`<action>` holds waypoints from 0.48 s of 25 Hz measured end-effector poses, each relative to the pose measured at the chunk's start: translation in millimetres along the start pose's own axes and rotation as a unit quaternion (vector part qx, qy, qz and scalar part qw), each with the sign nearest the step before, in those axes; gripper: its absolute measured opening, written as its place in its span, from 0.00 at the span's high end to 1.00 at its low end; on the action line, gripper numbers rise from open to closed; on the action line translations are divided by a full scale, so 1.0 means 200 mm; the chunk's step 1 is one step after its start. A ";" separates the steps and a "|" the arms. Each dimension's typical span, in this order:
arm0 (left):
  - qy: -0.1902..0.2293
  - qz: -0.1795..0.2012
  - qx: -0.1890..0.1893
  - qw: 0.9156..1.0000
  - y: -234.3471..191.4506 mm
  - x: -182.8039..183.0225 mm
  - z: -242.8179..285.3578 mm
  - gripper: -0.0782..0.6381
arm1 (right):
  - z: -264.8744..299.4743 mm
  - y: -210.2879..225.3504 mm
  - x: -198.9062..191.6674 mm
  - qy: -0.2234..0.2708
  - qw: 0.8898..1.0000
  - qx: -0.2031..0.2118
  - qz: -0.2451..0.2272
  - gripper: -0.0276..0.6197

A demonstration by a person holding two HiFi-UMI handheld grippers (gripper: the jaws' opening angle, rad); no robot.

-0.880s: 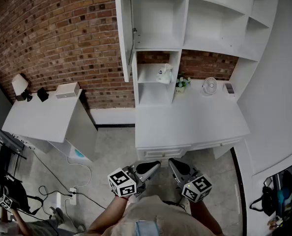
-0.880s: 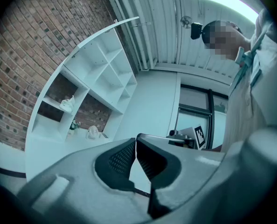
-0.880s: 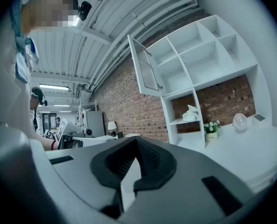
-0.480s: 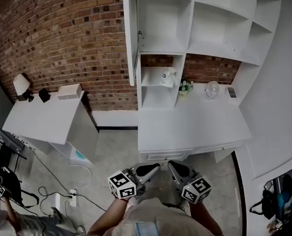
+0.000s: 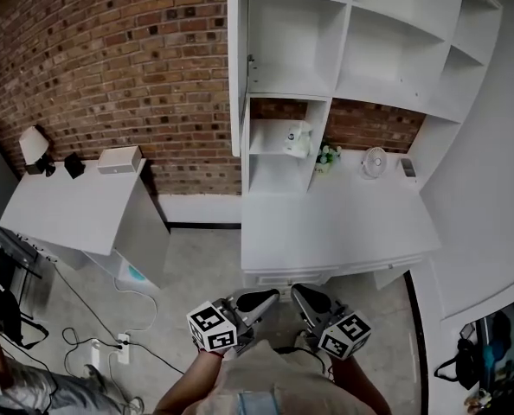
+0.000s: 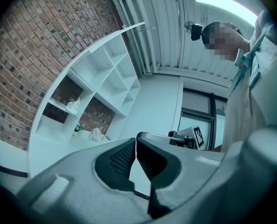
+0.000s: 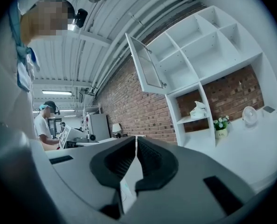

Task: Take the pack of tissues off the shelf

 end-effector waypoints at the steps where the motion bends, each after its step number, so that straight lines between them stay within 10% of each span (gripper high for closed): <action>1: 0.000 0.000 -0.001 1.000 -0.01 0.00 0.01 0.88 | 0.01 0.02 0.00 -0.002 1.000 0.002 -0.001 0.93; 12: -0.011 -0.010 0.018 1.000 -0.27 0.02 0.24 0.88 | 0.20 0.36 0.04 -0.007 1.000 0.024 0.014 0.93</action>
Point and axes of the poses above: the fingertips, and each gripper's own axes: z forward along the fingers, y to its right, x out of its top, the point moved 6 cm from there along -z, backward along the fingers, and after that the axes turned 4 degrees about -x, right-handed, at the moved point
